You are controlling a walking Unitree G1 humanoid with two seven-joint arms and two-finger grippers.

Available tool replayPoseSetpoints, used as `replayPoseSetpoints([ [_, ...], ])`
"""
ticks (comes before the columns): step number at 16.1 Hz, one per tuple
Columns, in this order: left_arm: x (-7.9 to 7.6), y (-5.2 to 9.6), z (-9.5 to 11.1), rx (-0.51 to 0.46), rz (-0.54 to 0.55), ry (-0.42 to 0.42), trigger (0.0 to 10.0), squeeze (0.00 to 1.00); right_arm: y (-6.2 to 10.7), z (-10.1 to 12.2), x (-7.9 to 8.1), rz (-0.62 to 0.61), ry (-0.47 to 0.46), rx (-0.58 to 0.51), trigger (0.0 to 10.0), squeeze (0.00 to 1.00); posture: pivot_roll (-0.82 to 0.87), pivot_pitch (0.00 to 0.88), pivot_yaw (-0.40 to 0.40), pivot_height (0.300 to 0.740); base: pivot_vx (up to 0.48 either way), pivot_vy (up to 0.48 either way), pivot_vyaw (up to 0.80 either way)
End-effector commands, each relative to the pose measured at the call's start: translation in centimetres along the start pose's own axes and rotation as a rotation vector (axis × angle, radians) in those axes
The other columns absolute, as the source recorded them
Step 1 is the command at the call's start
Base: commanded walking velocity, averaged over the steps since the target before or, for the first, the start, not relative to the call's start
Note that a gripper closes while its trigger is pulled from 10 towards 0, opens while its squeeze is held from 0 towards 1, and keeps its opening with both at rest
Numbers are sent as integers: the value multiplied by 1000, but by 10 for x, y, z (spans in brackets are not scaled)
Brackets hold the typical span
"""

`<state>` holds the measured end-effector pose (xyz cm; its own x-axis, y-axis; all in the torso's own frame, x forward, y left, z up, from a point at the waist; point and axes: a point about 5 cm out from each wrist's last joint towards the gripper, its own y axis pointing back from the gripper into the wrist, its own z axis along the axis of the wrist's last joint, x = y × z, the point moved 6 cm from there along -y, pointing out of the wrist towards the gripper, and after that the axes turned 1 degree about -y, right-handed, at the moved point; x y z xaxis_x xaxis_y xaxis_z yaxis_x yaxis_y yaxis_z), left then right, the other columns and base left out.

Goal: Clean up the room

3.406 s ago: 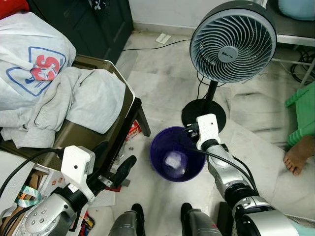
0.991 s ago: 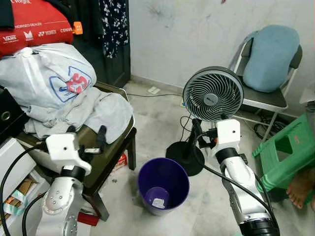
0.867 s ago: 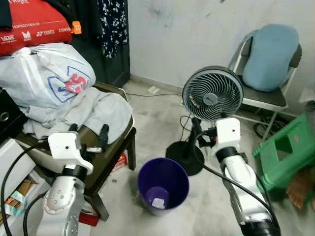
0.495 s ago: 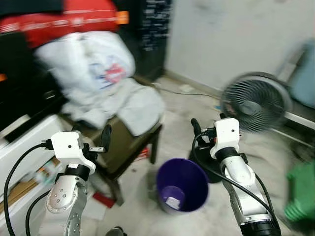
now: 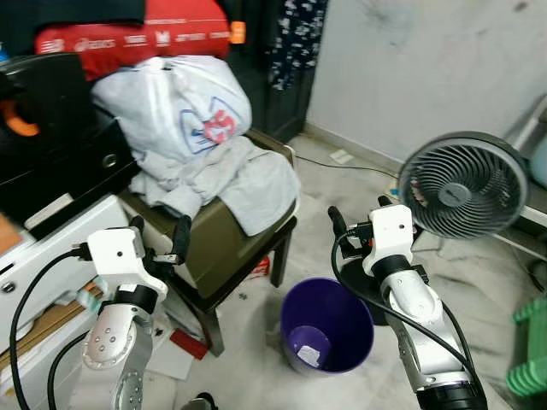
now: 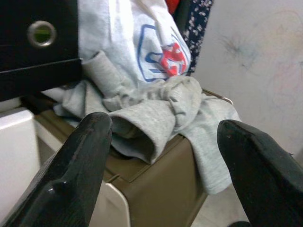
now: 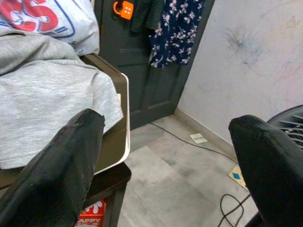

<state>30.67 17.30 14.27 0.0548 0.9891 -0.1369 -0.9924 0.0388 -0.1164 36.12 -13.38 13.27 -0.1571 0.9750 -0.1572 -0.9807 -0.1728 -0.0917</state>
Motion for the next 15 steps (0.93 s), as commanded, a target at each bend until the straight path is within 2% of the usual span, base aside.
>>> replayPoseSetpoints([
  [1, -2, -1, 1, 2, -9, -8, 10000, 0, 0, 3, -3, -2, 0, -6, 10000, 0, -27, 105, -76, 740, 0, 0, 0],
  [4, -6, -1, 4, -8, -29, 14, 10000, 0, -1, 3, -2, 0, 0, -5, 10000, 0, -25, 111, -76, 740, 0, 0, 0],
  [7, -6, -2, 3, -3, -27, 0, 10000, 0, -2, 3, -2, -1, 0, -5, 10000, 0, -25, 113, -74, 740, 0, 0, 0],
  [8, -7, -1, 5, -17, -34, 11, 7020, 0, -2, 3, -2, -2, -1, -5, 10000, 0, -25, 114, -73, 740, 0, 0, 0],
  [9, -8, -1, 7, -30, -47, 25, 0, 0, -2, 3, -2, -3, -1, -4, 10000, 0, -25, 115, -71, 740, 0, 0, 0],
  [11, -9, -2, 6, -20, -54, 16, 0, 0, -2, 3, -2, -5, -1, -5, 10000, 0, -26, 116, -70, 740, 0, 0, 0],
  [12, -9, -2, 4, -4, -48, 2, 10000, 0, -2, 3, -2, -6, -1, -5, 10000, 0, -27, 116, -70, 740, 0, 0, 0],
  [15, -9, -3, 5, -8, -50, 2, 10000, 0, -3, 3, -2, -7, -2, -5, 10000, 0, -24, 119, -70, 740, 0, 0, 0],
])
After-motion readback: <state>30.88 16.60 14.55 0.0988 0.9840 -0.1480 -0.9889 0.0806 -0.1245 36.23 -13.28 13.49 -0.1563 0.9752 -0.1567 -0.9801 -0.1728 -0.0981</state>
